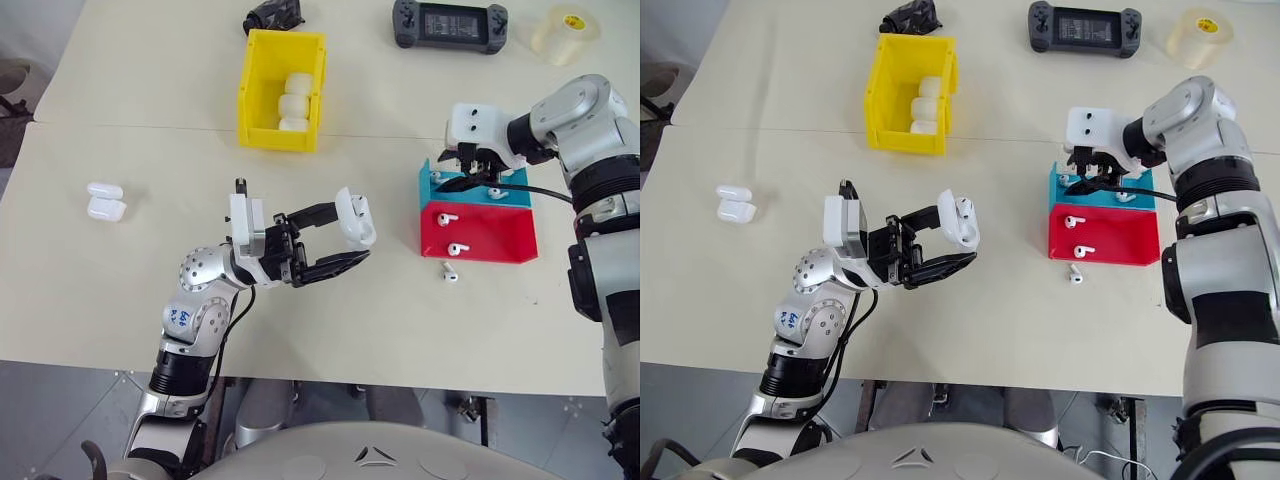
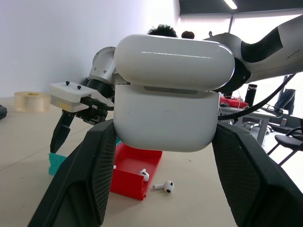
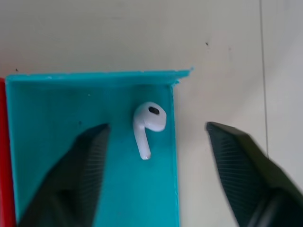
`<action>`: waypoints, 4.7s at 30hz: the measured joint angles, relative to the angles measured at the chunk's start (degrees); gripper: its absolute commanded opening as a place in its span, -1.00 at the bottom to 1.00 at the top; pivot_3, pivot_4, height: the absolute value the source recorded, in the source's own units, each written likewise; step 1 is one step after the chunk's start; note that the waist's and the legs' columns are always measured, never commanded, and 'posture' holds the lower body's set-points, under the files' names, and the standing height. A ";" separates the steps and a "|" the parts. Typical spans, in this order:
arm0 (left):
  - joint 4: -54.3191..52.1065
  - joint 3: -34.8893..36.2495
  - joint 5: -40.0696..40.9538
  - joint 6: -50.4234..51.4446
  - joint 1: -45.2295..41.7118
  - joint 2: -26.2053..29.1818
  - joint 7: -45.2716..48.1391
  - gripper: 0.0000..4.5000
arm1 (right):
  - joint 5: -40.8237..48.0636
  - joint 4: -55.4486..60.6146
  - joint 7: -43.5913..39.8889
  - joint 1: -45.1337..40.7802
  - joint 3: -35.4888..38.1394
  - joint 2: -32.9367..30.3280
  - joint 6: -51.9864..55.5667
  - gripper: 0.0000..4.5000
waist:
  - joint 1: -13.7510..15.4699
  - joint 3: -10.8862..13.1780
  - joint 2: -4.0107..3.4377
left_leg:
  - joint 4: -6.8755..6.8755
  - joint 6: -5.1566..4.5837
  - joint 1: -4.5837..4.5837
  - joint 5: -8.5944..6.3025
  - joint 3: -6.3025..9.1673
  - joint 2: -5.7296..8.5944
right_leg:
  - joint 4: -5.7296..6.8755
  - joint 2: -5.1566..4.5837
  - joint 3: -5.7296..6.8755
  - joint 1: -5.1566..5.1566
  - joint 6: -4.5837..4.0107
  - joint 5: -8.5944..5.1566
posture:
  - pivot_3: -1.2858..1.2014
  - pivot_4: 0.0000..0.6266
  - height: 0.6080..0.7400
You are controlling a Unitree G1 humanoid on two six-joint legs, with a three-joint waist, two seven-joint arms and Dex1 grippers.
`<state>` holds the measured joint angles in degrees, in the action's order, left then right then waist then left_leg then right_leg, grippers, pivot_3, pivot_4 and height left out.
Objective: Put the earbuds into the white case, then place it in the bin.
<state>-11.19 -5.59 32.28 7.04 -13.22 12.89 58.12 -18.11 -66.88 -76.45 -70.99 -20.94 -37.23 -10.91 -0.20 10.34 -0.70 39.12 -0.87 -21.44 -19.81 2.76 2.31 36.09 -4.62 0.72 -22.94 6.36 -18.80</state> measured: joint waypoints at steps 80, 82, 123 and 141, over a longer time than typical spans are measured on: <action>9.93 4.79 1.61 1.69 -11.46 -0.20 1.69 0.21 | 81.70 87.22 32.29 43.90 36.09 20.69 62.59 -0.78 | 0.15 -0.01 0.00 | 0.05 0.01 0.01 0.01 0.15 0.04 | 0.46 -0.01 0.04 0.01 -0.01 0.00 | 0.03 -0.52 1.00; 9.87 4.77 1.66 1.83 -11.46 -0.55 1.46 0.21 | 81.67 87.22 32.62 44.82 35.19 21.11 61.36 -0.78 | 0.13 -0.01 0.00 | 0.05 0.01 0.01 0.01 0.15 0.04 | 0.46 -0.01 0.04 0.00 -0.01 0.00 | 0.03 -0.52 1.00; 9.37 5.74 2.83 4.02 -12.57 -3.39 1.41 0.21 | 83.39 89.34 35.08 54.24 28.59 18.11 52.72 0.26 | 0.17 0.00 0.00 | 0.03 0.00 0.01 0.01 0.15 0.03 | 0.33 -0.01 0.01 0.00 -0.01 -0.01 | 0.03 -0.52 1.00; 9.60 -1.78 -8.98 1.95 -11.67 13.67 8.43 0.21 | 64.30 82.08 18.12 58.32 34.42 -3.10 38.76 -0.05 | 0.15 0.00 0.00 | -0.06 -0.04 0.03 -0.01 0.04 -0.02 | -0.01 0.06 -0.06 0.07 -0.01 -0.01 | 0.03 -0.52 1.00</action>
<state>-1.59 -7.37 23.30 9.00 -24.89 26.56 66.55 46.19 15.20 -58.34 -12.67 13.47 -40.33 27.85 -0.05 10.34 -0.70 39.06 -0.91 -21.41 -19.82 2.80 2.29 36.08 -4.57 0.66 -22.87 6.35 -18.81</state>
